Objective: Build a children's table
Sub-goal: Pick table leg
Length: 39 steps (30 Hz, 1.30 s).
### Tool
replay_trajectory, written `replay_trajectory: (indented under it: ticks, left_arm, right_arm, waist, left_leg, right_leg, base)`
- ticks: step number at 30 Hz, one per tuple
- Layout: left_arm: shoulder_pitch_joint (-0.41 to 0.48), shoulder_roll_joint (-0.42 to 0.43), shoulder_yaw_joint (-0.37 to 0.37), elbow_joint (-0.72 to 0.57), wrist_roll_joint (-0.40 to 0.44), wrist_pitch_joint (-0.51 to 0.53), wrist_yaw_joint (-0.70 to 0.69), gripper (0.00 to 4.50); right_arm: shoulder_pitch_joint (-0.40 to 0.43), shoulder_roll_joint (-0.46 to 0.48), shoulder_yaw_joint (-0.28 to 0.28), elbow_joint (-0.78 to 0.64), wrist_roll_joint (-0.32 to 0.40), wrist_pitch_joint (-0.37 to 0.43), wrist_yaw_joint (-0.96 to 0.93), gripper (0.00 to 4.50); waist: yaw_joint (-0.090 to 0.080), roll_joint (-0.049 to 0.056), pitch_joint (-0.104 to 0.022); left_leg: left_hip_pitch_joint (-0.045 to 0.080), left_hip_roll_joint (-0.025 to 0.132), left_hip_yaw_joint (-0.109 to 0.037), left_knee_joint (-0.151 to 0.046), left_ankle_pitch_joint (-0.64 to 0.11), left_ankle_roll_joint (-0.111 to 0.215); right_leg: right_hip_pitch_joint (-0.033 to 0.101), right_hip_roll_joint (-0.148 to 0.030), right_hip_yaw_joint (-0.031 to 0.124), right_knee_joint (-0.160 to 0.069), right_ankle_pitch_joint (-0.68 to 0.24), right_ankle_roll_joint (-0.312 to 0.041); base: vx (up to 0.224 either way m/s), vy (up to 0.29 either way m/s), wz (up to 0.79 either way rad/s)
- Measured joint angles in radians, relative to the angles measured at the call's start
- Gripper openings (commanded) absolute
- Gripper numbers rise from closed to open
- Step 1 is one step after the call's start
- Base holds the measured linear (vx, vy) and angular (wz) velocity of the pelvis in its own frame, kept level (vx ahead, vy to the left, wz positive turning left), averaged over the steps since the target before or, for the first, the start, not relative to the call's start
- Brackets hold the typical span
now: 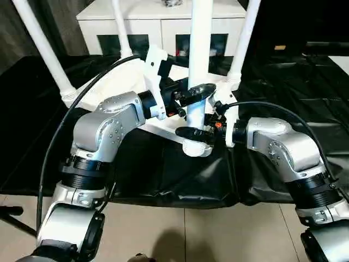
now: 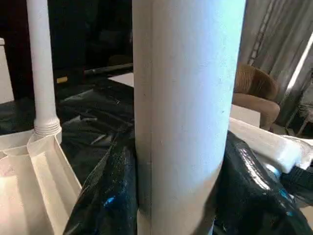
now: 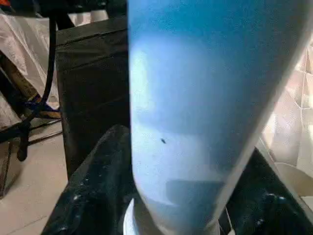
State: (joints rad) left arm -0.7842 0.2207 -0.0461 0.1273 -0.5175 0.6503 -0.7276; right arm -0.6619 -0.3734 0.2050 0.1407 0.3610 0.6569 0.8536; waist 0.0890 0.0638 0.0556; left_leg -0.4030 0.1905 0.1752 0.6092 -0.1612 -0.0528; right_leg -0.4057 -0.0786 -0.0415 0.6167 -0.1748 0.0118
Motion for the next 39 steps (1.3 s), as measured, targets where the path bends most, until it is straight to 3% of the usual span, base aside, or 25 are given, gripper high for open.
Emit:
replay_trajectory:
  ticks: [8, 9, 17, 18, 21, 23, 27, 31, 35, 39]
  left_arm:
    - [0.0, 0.007, 0.0, 0.0, 0.0, 0.0, -0.014, 1.84]
    - [0.0, 0.007, -0.001, 0.0, 0.0, 0.0, -0.016, 1.84]
    - [0.0, 0.007, -0.001, 0.0, 0.002, 0.001, -0.013, 1.84]
    - [0.0, 0.004, -0.001, 0.0, 0.005, 0.001, -0.002, 2.4]
    - [0.0, 0.003, 0.004, 0.013, 0.005, 0.009, 0.013, 2.6]
    - [0.0, 0.006, 0.012, 0.025, 0.006, 0.009, 0.015, 2.71]
    - [0.0, 0.039, 0.003, 0.061, 0.061, -0.036, 0.015, 3.08]
    - [0.0, 0.125, -0.108, 0.147, 0.216, -0.153, -0.004, 3.41]
    - [-0.031, 0.151, -0.311, 0.337, 0.397, -0.295, -0.063, 3.57]
    - [-0.097, 0.106, -0.463, 0.6, 0.566, -0.442, -0.07, 3.67]
  right_arm:
    - [0.0, -0.009, 0.002, 0.002, -0.006, 0.013, 0.016, 2.23]
    - [0.0, -0.009, 0.002, 0.002, -0.006, 0.014, 0.018, 2.01]
    - [0.0, -0.008, 0.0, 0.002, -0.006, 0.017, 0.017, 1.88]
    - [0.0, -0.003, -0.002, 0.005, -0.006, 0.017, 0.009, 1.87]
    - [0.0, 0.03, -0.005, 0.026, -0.02, 0.015, -0.05, 1.87]
    - [0.0, 0.048, -0.024, 0.053, -0.033, 0.007, -0.105, 1.87]
    - [-0.007, 0.076, -0.147, 0.154, -0.077, -0.028, -0.309, 1.86]
    - [-0.001, 0.061, -0.221, 0.155, -0.086, -0.063, -0.388, 1.86]
    - [0.056, 0.03, -0.217, 0.1, -0.095, -0.066, -0.366, 1.86]
    - [0.131, 0.014, -0.202, 0.024, -0.091, -0.027, -0.338, 1.86]
  waist:
    - [-0.001, 0.0, 0.0]
    - [-0.001, 0.0, 0.0]
    - [-0.001, 0.0, 0.0]
    - [-0.001, 0.0, 0.0]
    - [-0.002, -0.001, 0.0]
    - [-0.002, -0.001, 0.0]
    - [0.0, -0.001, 0.0]
    - [-0.003, -0.002, -0.001]
    - [0.001, -0.007, -0.001]
    - [-0.001, -0.007, -0.001]
  left_leg:
    - [0.0, 0.0, 0.0, 0.0, 0.0, 0.0]
    - [0.0, 0.0, 0.0, 0.0, 0.0, 0.0]
    - [0.0, 0.0, 0.0, 0.0, 0.0, 0.0]
    - [0.0, 0.0, 0.0, 0.0, 0.0, 0.0]
    - [0.001, 0.0, 0.0, 0.0, 0.0, 0.0]
    - [0.001, 0.0, 0.0, 0.0, 0.0, 0.0]
    - [0.0, 0.0, 0.0, 0.0, 0.0, 0.0]
    - [0.001, 0.0, 0.0, -0.001, 0.0, -0.001]
    - [0.001, 0.0, 0.0, -0.001, 0.001, -0.001]
    - [-0.001, 0.0, 0.001, -0.001, 0.001, -0.001]
  right_leg:
    - [0.0, 0.0, 0.0, 0.0, 0.0, 0.0]
    - [0.0, 0.0, 0.0, 0.0, 0.0, 0.0]
    - [0.0, 0.0, 0.0, 0.0, 0.0, 0.0]
    - [0.0, 0.0, 0.0, 0.001, 0.0, 0.0]
    - [0.0, 0.0, 0.0, 0.001, 0.0, 0.0]
    - [0.0, 0.0, 0.0, 0.001, 0.0, 0.0]
    - [0.0, 0.0, 0.001, 0.001, 0.0, 0.0]
    - [0.0, 0.0, 0.0, 0.0, 0.0, 0.001]
    - [0.0, 0.0, 0.0, -0.001, -0.001, 0.002]
    - [0.0, 0.0, 0.002, -0.002, 0.0, 0.003]
  base:
    - [0.0, 0.0, 0.0]
    - [0.0, 0.0, 0.0]
    - [0.0, 0.0, 0.0]
    - [0.0, 0.0, 0.0]
    - [0.0, 0.0, 0.0]
    - [0.0, 0.0, 0.0]
    - [0.0, 0.0, 0.0]
    - [0.0, 0.0, 0.0]
    - [0.0, 0.0, 0.0]
    - [0.0, 0.0, 0.0]
